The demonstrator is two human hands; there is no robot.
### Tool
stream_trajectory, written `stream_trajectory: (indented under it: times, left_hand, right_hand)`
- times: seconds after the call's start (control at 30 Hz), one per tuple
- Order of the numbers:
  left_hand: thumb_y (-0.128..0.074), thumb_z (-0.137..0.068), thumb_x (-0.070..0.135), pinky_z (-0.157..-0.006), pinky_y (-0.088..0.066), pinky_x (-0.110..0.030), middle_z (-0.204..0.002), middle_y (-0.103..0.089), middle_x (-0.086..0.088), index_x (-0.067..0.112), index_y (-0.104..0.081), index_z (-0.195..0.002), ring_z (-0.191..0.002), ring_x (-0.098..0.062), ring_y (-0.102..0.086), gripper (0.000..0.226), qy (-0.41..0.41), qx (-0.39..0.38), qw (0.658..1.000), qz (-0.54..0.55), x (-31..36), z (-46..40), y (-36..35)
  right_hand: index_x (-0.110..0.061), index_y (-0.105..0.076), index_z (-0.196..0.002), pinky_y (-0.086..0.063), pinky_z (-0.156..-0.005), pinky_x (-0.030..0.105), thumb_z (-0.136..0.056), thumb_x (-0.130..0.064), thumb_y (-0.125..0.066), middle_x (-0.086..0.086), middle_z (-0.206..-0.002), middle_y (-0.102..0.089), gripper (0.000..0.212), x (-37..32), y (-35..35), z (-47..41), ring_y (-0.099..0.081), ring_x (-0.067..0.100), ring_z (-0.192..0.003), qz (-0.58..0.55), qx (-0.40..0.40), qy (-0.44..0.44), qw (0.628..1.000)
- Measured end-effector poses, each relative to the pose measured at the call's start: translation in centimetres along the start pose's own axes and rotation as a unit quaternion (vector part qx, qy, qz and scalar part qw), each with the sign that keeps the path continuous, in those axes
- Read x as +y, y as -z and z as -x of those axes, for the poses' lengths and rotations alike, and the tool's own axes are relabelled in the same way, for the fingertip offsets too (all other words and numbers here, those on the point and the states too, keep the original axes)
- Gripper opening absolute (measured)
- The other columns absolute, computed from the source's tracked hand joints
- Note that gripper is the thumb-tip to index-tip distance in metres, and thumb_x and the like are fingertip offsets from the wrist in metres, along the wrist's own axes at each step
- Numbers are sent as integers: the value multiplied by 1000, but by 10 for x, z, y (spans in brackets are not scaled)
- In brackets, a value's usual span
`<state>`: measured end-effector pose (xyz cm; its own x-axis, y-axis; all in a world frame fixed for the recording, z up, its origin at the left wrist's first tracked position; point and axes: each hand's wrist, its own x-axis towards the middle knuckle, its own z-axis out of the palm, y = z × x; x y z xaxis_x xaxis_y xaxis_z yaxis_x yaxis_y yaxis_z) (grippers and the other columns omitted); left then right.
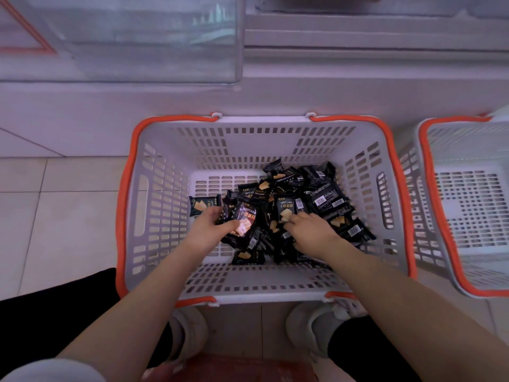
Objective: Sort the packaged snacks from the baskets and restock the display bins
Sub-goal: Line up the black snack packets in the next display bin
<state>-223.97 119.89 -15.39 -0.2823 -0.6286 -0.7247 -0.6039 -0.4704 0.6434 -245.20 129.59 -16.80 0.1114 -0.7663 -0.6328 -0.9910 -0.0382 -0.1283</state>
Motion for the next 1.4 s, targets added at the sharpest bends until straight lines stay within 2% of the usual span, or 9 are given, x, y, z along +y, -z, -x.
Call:
stream_trajectory:
  times: [0.1, 0.27, 0.37, 0.63, 0.87, 0.97, 1.13, 1.27, 1.4]
  left_hand:
    - [-69, -82, 29, -92, -39, -29, -115, -56, 7, 14, -47, -124, -110, -12, -53, 49, -46, 43, 998, 27, 12, 10, 4]
    - [-70, -78, 34, -88, -46, -27, -122, -58, 3, 22, -48, -116, -114, -14, -54, 45, -152, 62, 986, 36, 41, 38, 8]
    - [-67, -79, 40, -81, -43, -20, -124, -56, 7, 31, -45, -120, -114, -11, -53, 47, -204, 69, 975, 47, 60, 64, 9]
    - [-67, -82, 22, -94, -50, -33, -121, -59, 4, 25, -46, -127, -110, -9, -57, 50, -321, 81, 935, 129, 84, 128, 14]
    - [-66, -84, 23, -85, -48, -16, -110, -65, 16, 40, -54, -117, -104, 0, -60, 40, -386, 82, 913, 106, 108, 157, 56]
    - [-65, -84, 20, -86, -47, -15, -108, -64, 20, 48, -51, -112, -104, 4, -59, 42, -414, 51, 907, 54, 126, 173, 70]
    - [-56, -78, 30, -101, -43, -33, -121, -61, 5, 34, -43, -129, -113, -9, -56, 53, -460, 64, 883, 69, 158, 195, 85]
    - [-42, -79, 20, -96, -43, -26, -118, -59, 7, 32, -41, -130, -110, -9, -55, 53, -509, 43, 858, 55, 189, 203, 103]
    - [-35, -89, 29, -104, -37, -23, -128, -54, 8, 28, -36, -136, -120, -2, -48, 48, -551, 29, 831, 67, 219, 211, 127]
  right_hand:
    - [-9, -54, -123, -44, -86, 30, -89, -14, -57, 9, -118, -58, 34, -10, 22, 19, -55, 24, -108, -346, 116, -99, 926]
    - [-14, -63, -95, -57, -70, 27, -84, 5, -58, 5, -88, -74, 22, -30, 66, 73, -71, 17, -82, -873, 141, -72, 462]
    - [-10, -62, -97, -57, -65, 24, -84, 5, -55, 6, -86, -74, 21, -46, 86, 96, -71, 15, -78, -921, 166, -31, 351]
    - [-15, -57, -103, -55, -63, 21, -82, 0, -62, 0, -92, -73, 27, -102, 119, 115, -70, 13, -86, -891, 296, 31, 343]
    - [-37, -64, -106, -53, -75, 20, -80, 3, -66, -10, -102, -72, 48, -104, 159, 145, -67, 9, -96, -682, 358, 102, 630]
    - [-45, -57, -112, -51, -84, 17, -80, 0, -67, -18, -106, -68, 56, -111, 188, 156, -63, 0, -100, -589, 391, 130, 695]
    - [-33, -31, -134, -50, -74, 8, -82, -3, -67, -20, -112, -50, 70, -128, 229, 156, -59, -15, -87, -624, 451, 93, 632]
    - [-18, -52, -119, -51, -82, 19, -92, -5, -50, -5, -99, -65, 30, -149, 260, 148, -63, 2, -86, -704, 356, 137, 600]
    - [-30, -52, -110, -44, -66, 3, -95, -9, -45, -15, -96, -62, 27, -169, 302, 141, -61, -14, -80, -656, 348, 184, 644]
